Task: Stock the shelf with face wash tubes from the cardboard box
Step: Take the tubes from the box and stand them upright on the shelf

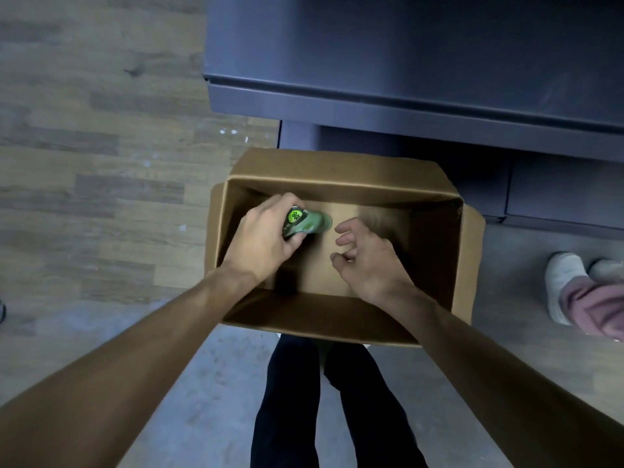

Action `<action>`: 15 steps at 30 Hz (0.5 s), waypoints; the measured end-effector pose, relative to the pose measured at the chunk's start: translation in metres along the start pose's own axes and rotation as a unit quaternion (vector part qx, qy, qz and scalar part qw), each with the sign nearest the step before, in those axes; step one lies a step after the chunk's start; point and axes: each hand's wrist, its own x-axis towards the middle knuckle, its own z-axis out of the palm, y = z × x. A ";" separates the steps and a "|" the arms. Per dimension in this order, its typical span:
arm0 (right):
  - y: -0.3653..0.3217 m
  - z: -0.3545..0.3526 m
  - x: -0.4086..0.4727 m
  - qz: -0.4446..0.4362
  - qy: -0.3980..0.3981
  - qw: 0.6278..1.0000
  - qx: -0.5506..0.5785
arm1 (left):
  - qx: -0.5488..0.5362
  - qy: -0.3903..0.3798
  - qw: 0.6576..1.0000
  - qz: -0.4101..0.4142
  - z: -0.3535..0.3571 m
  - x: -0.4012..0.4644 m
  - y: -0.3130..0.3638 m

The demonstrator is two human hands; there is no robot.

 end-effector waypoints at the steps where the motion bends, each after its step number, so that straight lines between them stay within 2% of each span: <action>1: 0.000 0.001 0.001 -0.007 0.010 1.000 -0.009 | -0.019 0.011 1.000 -0.012 0.003 -0.001 0.001; 4: -0.002 0.003 0.007 -0.029 0.037 0.998 -0.043 | -0.049 0.027 0.998 -0.034 0.009 -0.002 0.002; 8: -0.005 0.004 0.017 -0.054 0.048 0.996 -0.059 | -0.064 0.009 0.997 -0.042 0.009 0.000 0.005; 12: -0.014 -0.001 0.012 -0.091 0.069 0.991 -0.070 | -0.086 -0.009 0.996 0.002 -0.012 -0.003 0.023; 15: -0.028 -0.012 -0.007 -0.110 0.084 0.990 -0.011 | -0.099 -0.008 0.994 0.035 -0.040 -0.012 0.044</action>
